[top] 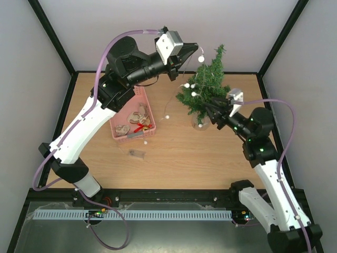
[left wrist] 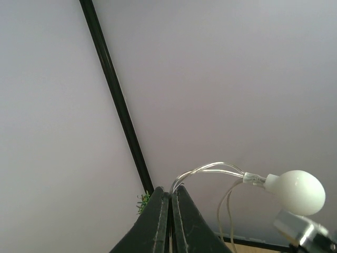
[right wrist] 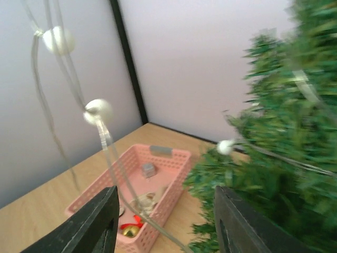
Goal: Decorate the small christmas tree
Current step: Wrap the decoration item around the Christmas tree.
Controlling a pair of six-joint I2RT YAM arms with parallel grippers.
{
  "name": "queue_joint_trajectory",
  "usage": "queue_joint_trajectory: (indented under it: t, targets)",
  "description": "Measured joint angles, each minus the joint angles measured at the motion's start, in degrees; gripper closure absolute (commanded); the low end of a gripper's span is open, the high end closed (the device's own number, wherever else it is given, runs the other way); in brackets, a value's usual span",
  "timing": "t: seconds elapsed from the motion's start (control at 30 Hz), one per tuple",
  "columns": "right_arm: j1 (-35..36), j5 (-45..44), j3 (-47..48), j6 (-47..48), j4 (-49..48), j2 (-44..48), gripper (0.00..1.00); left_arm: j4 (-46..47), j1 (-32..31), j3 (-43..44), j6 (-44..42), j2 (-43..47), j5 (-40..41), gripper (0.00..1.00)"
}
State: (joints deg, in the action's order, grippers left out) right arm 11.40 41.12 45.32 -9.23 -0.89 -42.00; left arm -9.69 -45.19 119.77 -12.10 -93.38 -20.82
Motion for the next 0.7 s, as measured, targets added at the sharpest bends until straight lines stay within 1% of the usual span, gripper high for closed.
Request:
queue_joint_trajectory:
  t: [0.17,0.33,0.5,0.53,0.57,0.63,0.67,0.7]
  targets:
    - [5.3,0.2,2.0,5.9,0.5,-4.3,0.53,0.4,0.0,0.3,0.6,-0.4,0.0,0.98]
    - [6.0,-2.6,3.8,10.3,1.2,-6.5,0.60,0.4,0.0,0.3,0.7,-0.5,0.0,0.98]
    - [6.2,-2.3,3.8,11.2,0.9,-7.6,0.58,0.4,0.0,0.3,0.7,-0.5,0.0,0.98]
    - [6.3,-2.0,3.8,11.4,0.8,-7.9,0.62,0.4,0.0,0.3,0.7,-0.5,0.0,0.98]
    - [6.3,-1.9,3.8,11.5,0.8,-8.2,0.69,0.4,0.0,0.3,0.7,-0.5,0.0,0.98]
    - [6.4,-1.8,3.8,12.0,0.8,-8.5,0.90,0.4,0.0,0.3,0.7,-0.5,0.0,0.98]
    - [6.4,-1.9,3.8,12.0,0.8,-8.5,0.97,0.4,0.0,0.3,0.8,-0.5,0.0,0.98]
    - [6.4,-2.0,3.8,12.2,0.8,-8.4,0.98,0.4,0.0,0.3,0.7,-0.6,0.0,0.98]
